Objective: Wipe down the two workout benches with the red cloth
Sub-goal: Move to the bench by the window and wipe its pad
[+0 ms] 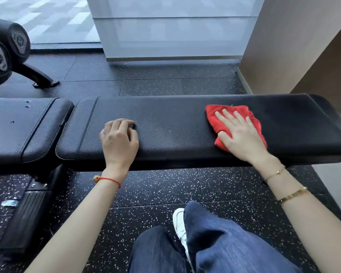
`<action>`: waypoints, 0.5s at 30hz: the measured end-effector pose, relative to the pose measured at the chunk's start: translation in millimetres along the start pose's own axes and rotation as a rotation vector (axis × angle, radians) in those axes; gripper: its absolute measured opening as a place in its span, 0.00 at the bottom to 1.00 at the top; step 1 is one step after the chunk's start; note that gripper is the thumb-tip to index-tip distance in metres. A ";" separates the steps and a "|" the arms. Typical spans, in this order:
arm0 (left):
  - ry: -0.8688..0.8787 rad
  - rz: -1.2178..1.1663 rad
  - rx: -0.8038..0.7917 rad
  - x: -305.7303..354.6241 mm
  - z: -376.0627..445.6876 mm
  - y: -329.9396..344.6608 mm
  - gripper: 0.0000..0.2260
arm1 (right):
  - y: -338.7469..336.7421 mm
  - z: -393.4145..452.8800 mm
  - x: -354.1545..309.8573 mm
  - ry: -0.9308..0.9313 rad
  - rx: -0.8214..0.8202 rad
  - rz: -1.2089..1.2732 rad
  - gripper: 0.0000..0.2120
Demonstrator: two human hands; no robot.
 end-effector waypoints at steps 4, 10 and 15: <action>0.046 -0.109 0.001 17.2 4.9 1.7 0.11 | -8.4 29.4 37.6 0.217 0.004 0.024 0.27; 0.043 -0.064 -0.044 26.5 7.8 17.0 0.08 | -0.3 64.2 -32.6 0.078 -0.045 -0.007 0.28; 0.044 -0.054 -0.035 24.8 7.0 17.1 0.08 | 16.0 26.4 -100.3 -0.294 -0.056 -0.075 0.30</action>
Point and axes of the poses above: each hand's wrist, its own z-axis towards the middle knuckle, its own y-axis out of the palm, x = y × z, the point moved 10 cm from there along z, towards the middle knuckle, and after that the axes turned 8 degrees about -x, right-handed, at the moved point
